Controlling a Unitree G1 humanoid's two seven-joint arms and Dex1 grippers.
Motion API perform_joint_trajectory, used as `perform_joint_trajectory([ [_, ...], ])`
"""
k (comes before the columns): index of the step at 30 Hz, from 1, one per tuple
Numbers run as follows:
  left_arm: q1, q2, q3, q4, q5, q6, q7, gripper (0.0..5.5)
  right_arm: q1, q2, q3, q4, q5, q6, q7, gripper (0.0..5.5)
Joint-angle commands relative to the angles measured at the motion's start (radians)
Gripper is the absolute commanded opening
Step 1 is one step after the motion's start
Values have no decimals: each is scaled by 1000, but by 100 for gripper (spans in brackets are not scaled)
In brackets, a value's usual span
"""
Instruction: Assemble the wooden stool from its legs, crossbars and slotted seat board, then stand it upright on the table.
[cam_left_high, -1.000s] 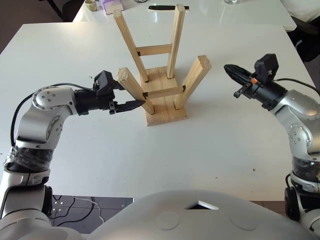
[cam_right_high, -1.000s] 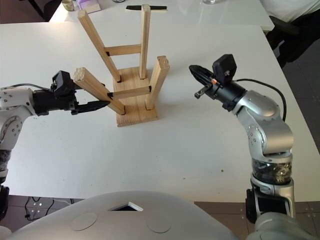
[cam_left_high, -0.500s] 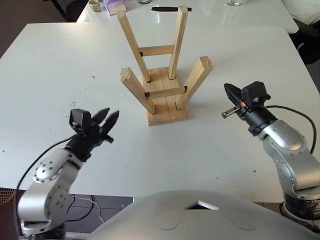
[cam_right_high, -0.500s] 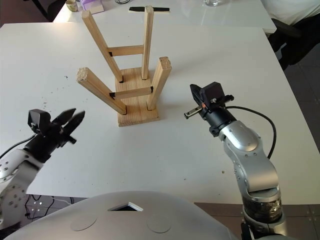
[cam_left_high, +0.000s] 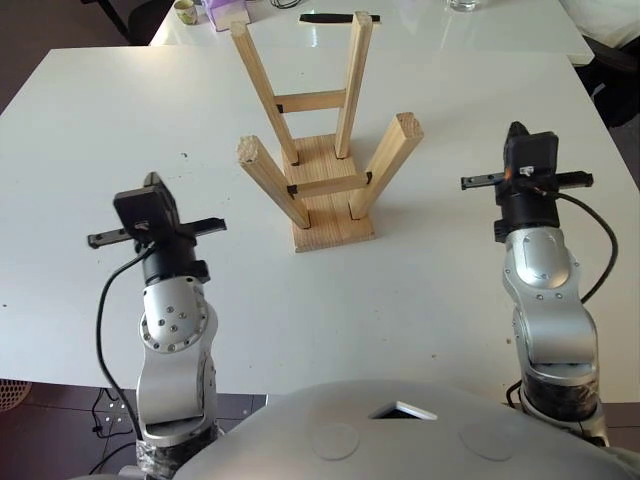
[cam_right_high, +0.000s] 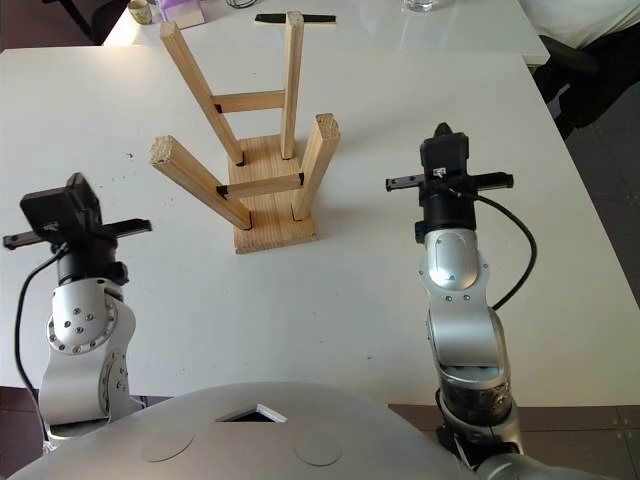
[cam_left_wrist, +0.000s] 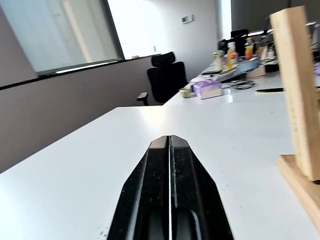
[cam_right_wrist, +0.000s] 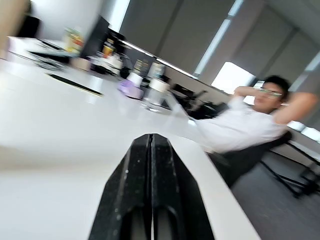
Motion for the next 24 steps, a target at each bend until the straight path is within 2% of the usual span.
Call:
perform_joint_trajectory([
  [1, -29, 3, -139, -27, -47, 26, -117, 2, -21, 47, 133, -52, 74, 12, 118, 0],
  [3, -69, 69, -365, -23, -106, 5, -295, 2, -76, 53, 264, -57, 141, -33, 239, 0],
  [4, -95, 76, -401, -9, -142, 4, -351, 2, -105, 48, 318, -48, 166, -51, 299, 0],
  [7, -121, 93, -414, 4, -205, 40, -428, 2, -152, 30, 358, -31, 224, -50, 405, 0],
  [12, -106, 100, -381, 5, -169, 22, -381, 2, -125, 9, 345, -45, 249, -19, 421, 0],
  [15, -124, 78, -286, -7, -137, 32, -312, 2, -78, -11, 280, -82, 229, 0, 387, 0],
  [20, -85, 142, -7, -9, -160, 32, -333, 2, 26, -52, -105, -94, 115, -59, 235, 0],
  [22, -99, 157, 102, 17, -242, 33, -386, 2, -41, -49, -202, -57, 139, -84, 226, 0],
  [24, -226, 173, 269, 90, -376, 73, -398, 2, -183, -36, -244, 10, 226, -75, 271, 0],
])
